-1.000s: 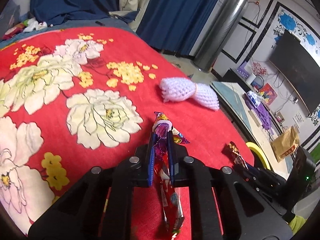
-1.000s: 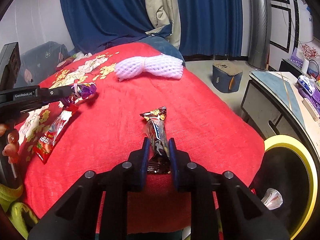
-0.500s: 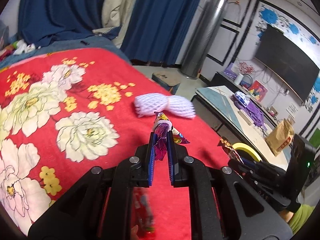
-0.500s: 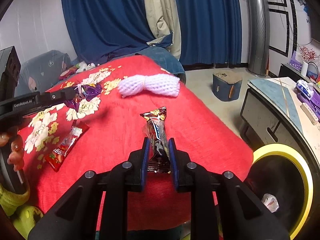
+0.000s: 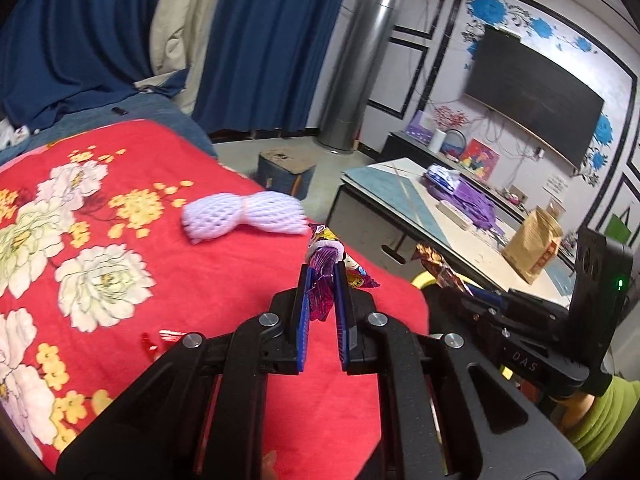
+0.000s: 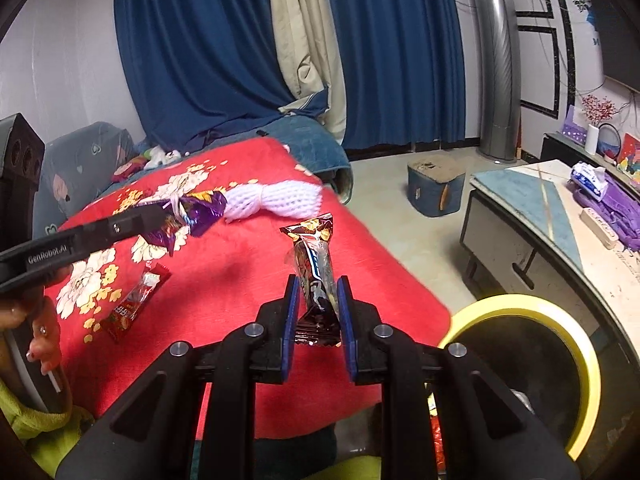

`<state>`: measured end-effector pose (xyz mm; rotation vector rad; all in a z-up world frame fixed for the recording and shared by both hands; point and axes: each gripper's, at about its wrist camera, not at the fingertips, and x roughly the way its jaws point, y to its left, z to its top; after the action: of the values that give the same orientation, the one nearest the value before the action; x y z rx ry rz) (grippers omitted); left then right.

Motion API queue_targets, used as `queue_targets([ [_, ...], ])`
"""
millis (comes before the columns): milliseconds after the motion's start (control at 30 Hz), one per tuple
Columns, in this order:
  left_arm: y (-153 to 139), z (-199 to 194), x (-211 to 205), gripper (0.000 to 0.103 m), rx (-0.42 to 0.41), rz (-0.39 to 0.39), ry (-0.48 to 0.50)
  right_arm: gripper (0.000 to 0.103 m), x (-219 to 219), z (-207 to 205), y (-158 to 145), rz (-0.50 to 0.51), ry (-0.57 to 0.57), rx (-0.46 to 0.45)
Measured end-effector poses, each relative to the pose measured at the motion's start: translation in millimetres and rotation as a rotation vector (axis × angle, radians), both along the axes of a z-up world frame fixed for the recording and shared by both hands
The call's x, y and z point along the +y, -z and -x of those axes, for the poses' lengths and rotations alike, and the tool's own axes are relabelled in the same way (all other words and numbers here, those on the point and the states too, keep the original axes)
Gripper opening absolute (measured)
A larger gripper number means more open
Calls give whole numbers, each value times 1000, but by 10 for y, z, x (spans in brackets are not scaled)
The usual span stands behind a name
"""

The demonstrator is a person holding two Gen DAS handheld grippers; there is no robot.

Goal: Collect trash
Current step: 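Carry the purple wrapper and candy bar with both tools over the yellow bin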

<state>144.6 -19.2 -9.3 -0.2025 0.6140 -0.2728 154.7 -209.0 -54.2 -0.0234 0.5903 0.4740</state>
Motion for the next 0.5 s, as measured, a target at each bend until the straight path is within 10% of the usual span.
queue_targets([
  [500,46,-35,-713,6,-11,-18,161,19,-766,101,-48,-6,153,-16],
])
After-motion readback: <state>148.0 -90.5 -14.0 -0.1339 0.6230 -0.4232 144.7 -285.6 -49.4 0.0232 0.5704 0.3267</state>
